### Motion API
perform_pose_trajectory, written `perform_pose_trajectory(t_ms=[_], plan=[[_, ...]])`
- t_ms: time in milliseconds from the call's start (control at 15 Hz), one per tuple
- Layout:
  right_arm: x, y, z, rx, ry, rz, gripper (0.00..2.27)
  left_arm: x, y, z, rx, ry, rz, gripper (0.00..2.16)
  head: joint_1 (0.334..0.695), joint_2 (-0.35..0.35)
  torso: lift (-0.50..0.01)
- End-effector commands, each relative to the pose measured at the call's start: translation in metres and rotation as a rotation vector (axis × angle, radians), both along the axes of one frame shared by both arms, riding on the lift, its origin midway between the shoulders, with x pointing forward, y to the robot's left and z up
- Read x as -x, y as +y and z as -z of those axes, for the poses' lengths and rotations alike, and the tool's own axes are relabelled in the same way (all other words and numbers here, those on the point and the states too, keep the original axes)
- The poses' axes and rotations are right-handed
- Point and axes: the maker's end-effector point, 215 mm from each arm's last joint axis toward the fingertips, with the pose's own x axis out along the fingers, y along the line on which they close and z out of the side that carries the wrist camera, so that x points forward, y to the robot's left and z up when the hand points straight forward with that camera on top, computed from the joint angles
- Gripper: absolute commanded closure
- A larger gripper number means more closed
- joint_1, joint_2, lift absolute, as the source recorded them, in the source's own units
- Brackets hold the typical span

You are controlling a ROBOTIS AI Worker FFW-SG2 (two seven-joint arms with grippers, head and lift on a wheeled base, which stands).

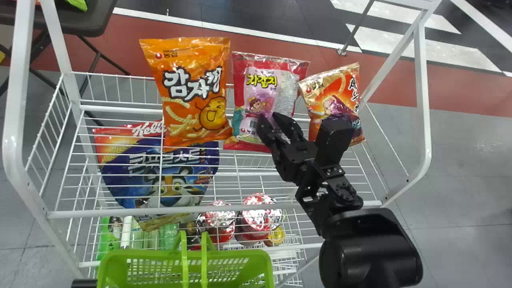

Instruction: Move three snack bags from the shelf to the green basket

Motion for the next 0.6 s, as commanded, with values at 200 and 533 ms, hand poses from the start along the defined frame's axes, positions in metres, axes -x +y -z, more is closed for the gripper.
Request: perform_pose_trajectory(t_ms=[200, 533], plan=[[0.008, -0.012, -0.009, -0.002, -0.026, 0.014, 2.24, -0.001, -0.001, -0.001, 0.002, -0.003, -0.001, 1.75, 0.695, -0.350, -0.048], [0.020, 0.006, -0.024, -0.019, -0.057, -0.044, 2.25, 0.000, -0.001, -0.002, 0.005, -0.004, 0.001, 1.75, 0.695, -0.350, -0.048]])
